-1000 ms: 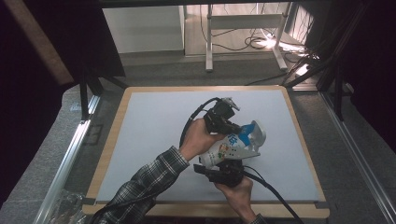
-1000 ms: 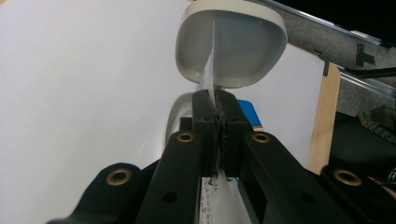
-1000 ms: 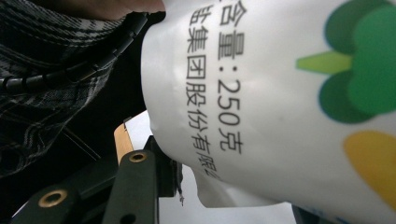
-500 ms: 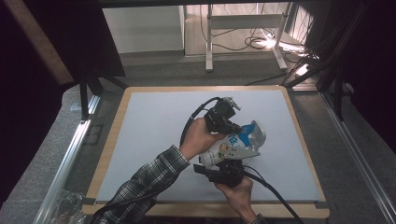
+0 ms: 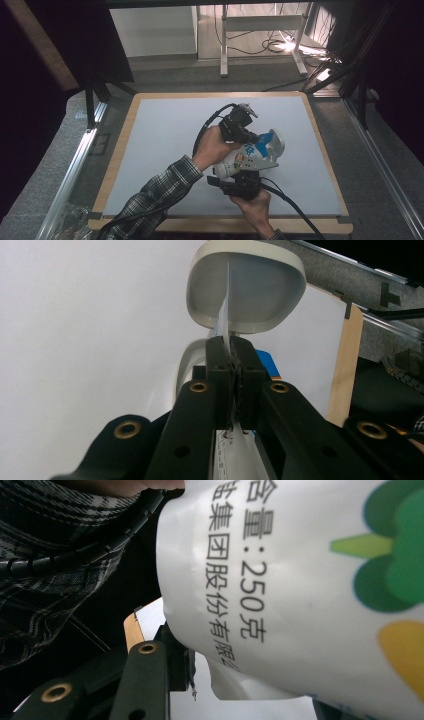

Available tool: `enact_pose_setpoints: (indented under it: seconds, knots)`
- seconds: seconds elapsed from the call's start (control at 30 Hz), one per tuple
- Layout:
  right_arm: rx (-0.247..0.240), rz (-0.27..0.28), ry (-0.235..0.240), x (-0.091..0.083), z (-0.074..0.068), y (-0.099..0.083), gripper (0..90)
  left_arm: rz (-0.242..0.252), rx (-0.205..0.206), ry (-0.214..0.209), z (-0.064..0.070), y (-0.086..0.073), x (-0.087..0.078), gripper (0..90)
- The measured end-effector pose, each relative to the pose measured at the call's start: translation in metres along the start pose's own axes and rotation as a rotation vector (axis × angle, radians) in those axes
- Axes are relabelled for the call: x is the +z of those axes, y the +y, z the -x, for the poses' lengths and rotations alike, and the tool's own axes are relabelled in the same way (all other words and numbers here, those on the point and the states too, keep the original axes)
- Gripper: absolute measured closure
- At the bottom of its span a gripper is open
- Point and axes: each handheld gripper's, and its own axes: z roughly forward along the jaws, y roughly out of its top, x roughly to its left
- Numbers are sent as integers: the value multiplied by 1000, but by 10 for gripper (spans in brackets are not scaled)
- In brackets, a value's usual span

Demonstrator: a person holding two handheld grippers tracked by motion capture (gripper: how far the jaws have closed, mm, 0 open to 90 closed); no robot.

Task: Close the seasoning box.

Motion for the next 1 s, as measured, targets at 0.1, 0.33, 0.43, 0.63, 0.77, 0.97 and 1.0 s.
enact_pose_setpoints:
  seconds: [0.1,0.33,0.43,0.63,0.77,0.97,1.0]
  knots:
    - [0,0,1,0,0,0,573,-1,-2,0,0,0,0,881]
    - [-3,0,-1,0,-1,1,573,-3,-8,-1,0,1,0,881]
    - [-5,3,-1,0,-1,1,572,-4,-8,0,0,2,-1,881]
    - [-7,2,0,0,-2,3,569,-9,-6,1,0,2,-1,880]
    - [-8,1,-1,0,-2,3,570,-15,-6,0,-1,3,-1,880]
    - [-12,1,-5,1,-2,4,569,-15,-12,1,-1,3,-1,880]
    - [-11,0,-4,0,-2,4,569,-17,-11,0,-1,3,-1,880]
